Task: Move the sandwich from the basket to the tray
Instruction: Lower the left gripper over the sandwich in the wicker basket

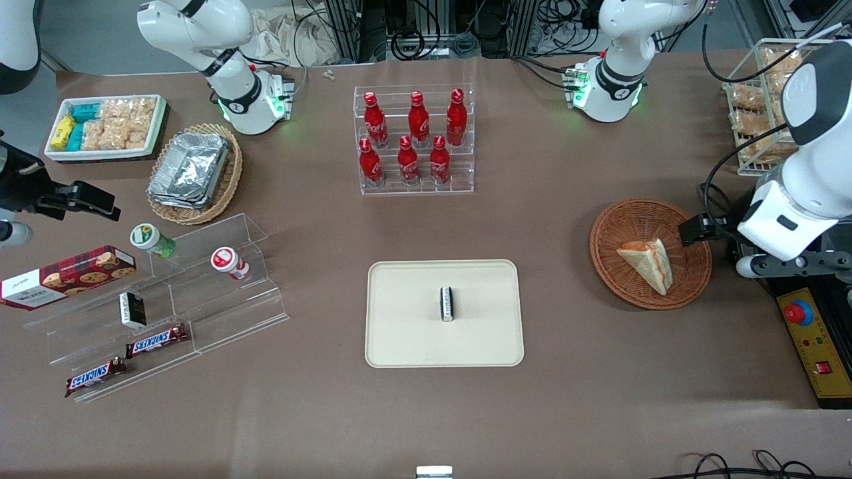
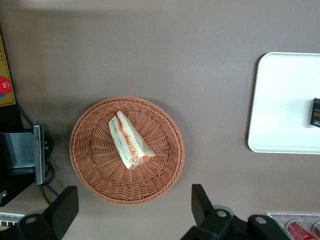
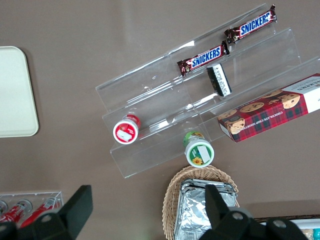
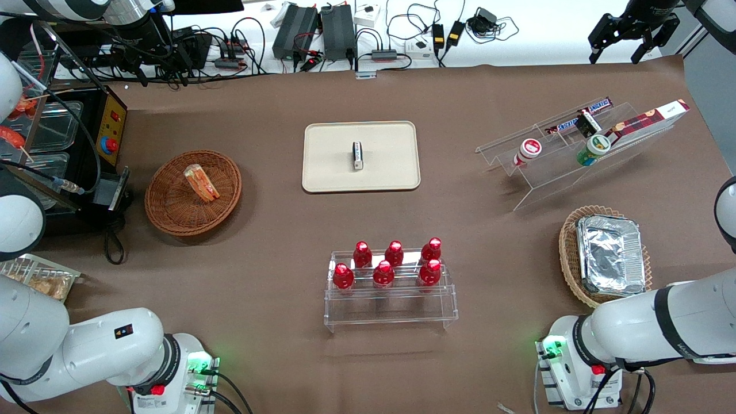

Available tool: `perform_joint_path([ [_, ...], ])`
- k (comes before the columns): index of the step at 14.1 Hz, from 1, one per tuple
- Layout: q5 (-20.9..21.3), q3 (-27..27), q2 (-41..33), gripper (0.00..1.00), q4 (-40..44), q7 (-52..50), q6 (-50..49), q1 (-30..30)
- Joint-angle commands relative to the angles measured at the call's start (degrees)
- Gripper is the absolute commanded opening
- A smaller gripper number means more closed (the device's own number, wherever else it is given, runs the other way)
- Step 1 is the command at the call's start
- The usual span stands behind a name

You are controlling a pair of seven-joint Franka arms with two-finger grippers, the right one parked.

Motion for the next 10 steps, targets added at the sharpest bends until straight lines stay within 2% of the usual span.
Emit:
perform_joint_path([
  [1, 0.30, -0.05, 0.32, 1.00, 1.54, 0.50, -1.26, -0.16],
  [4, 1.18, -0.05, 0.58, 0.99, 0.15, -0.11, -1.61, -0.16],
  [6, 1.01, 0.30, -1.08, 0.98, -4.50, -9.72, -1.09, 0.54],
  [9, 1.18, 0.48, -3.98, 0.99, -11.53, -30.46, 3.81, 0.55],
  [10, 1.18, 0.48, -4.77, 0.99, -13.99, -33.65, 5.31, 0.63],
])
